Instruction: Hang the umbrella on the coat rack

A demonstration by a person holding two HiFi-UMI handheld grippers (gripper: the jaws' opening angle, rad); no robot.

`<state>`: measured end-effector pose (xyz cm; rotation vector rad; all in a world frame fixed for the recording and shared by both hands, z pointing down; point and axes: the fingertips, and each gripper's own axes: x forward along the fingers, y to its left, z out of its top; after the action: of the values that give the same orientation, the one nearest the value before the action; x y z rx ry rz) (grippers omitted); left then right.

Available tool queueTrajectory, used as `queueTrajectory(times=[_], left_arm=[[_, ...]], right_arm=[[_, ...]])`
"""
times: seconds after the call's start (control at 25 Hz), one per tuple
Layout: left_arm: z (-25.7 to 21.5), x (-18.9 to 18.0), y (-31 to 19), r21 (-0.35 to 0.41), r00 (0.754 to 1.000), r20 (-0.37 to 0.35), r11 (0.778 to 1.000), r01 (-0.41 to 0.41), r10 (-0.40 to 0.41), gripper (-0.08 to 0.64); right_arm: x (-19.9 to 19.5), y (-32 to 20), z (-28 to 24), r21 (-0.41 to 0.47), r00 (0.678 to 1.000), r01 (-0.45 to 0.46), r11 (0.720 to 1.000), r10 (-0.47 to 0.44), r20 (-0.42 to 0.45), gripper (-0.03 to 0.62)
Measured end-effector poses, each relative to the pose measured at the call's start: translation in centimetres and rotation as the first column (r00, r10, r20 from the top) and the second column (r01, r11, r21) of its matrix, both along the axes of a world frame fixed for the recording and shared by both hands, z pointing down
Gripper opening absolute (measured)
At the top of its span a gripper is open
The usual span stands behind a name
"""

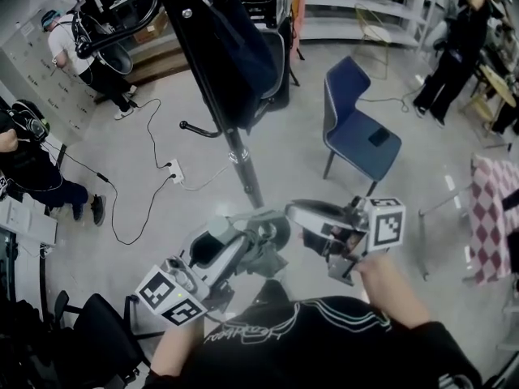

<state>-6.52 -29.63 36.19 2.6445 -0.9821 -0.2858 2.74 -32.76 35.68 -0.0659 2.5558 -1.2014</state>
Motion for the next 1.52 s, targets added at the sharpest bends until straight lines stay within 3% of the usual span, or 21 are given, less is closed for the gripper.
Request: queueTrajectory(times=[0.4,1.04,1.36,1.52], left_arm=[[2.6,-1.9,-2.3,-0.080,0.998,-0.016,0.995,0.059,-0.060,0.161],[6.5,-3.1,-5.4,-0.173,0.998,-0.014,0.983,0.060,-0.063,0.162],[8.8,-3.5,-6.8,-0.221,0.997,0.009,0.973,0.071,-0.071,0.164],[10.5,-3.2,-7.2,-0.242,0.997,0.055,0.968,0.069,-0.057,0.166]], right_arm=[[-2.0,-2.3,0.8,0.013,0.998,-0.005,1.000,0.005,-0.064,0.023],[-4.0,-5.0,3.5,-0.046,0.995,-0.011,0.999,0.006,-0.103,0.018],[-4.5,-6.3,5.3,-0.094,0.993,-0.021,0.995,0.010,-0.114,0.018],[-4.7,-6.6,6.3,-0.115,0.993,-0.020,0.993,0.007,-0.117,0.018]])
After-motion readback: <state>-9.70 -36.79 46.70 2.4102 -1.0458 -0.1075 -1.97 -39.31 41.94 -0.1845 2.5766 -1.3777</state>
